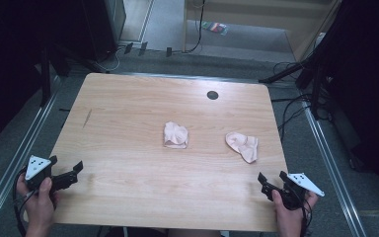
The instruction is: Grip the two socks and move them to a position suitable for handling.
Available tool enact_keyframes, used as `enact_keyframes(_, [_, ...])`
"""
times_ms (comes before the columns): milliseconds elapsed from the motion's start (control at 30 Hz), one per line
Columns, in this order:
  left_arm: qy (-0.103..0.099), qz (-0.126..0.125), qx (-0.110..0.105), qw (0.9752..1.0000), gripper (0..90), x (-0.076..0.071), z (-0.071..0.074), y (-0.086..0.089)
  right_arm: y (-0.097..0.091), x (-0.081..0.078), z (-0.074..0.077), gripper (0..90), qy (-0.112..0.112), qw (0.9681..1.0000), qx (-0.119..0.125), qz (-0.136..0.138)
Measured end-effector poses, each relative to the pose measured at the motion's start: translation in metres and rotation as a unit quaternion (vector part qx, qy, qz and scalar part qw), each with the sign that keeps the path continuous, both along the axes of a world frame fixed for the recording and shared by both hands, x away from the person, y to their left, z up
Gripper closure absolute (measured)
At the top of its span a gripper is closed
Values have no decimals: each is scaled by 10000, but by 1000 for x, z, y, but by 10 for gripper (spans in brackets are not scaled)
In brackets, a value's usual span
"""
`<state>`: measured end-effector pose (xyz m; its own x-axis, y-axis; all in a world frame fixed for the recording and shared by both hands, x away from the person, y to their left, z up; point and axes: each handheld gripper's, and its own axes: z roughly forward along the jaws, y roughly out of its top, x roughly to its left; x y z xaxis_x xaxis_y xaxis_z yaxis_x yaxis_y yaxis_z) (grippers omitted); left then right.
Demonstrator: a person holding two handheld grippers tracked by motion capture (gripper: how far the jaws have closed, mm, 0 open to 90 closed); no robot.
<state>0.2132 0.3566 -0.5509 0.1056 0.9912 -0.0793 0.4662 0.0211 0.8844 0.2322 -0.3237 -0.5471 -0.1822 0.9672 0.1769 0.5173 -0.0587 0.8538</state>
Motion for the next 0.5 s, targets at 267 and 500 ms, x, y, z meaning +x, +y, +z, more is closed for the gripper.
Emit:
enact_keyframes(267, [66,1,-183,9998,63,6,0,4,-1,2,0,151,69,9998,-31,-182])
enact_keyframes(500, [146,0,-180,9997,63,8,0,4,4,2,5,193,18,9998,70,-194])
